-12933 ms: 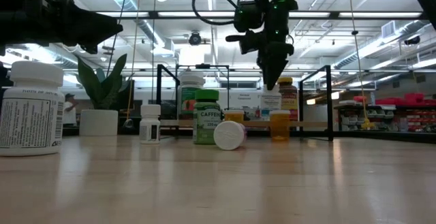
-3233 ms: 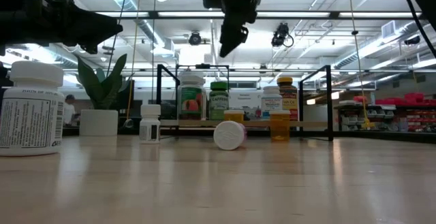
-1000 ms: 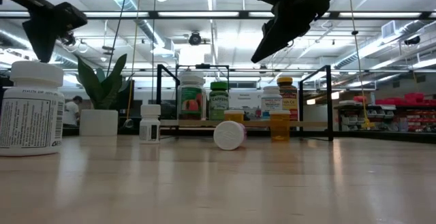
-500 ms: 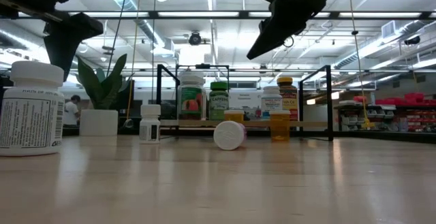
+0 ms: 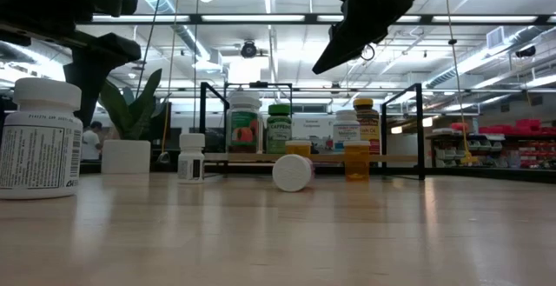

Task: Pick and place medicine bottles onto shelf by color
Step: Put the medium white pill bottle on the shelf

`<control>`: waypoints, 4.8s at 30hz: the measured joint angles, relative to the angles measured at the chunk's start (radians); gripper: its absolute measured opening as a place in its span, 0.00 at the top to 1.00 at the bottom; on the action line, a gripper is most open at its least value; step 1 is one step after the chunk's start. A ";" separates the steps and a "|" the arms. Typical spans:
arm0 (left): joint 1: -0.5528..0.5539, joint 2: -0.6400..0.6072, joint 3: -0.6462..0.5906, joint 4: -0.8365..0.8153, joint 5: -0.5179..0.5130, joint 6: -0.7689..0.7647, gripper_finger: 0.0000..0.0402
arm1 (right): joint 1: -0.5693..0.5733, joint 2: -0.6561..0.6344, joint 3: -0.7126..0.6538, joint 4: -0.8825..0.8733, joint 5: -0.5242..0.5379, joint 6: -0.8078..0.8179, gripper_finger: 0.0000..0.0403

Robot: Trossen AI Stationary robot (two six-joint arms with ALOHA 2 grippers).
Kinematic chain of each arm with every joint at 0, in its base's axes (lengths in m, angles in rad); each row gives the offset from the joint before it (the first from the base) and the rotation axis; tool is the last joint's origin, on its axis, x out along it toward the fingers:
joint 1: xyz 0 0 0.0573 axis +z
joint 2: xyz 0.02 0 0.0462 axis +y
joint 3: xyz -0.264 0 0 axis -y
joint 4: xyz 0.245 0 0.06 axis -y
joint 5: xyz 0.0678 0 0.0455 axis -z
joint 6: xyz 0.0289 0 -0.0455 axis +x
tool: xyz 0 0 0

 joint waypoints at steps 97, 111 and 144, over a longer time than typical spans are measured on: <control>0.557 0.283 0.344 0.140 0.086 -0.301 0.43 | -0.051 -0.344 -0.095 -0.198 0.057 -0.009 0.32; 0.546 0.283 0.344 0.195 0.083 -0.460 0.42 | -0.050 -0.343 -0.095 -0.159 0.033 -0.043 0.32; 0.536 0.286 0.321 0.073 0.076 -0.268 0.31 | -0.050 -0.344 -0.159 -0.108 0.026 -0.068 0.32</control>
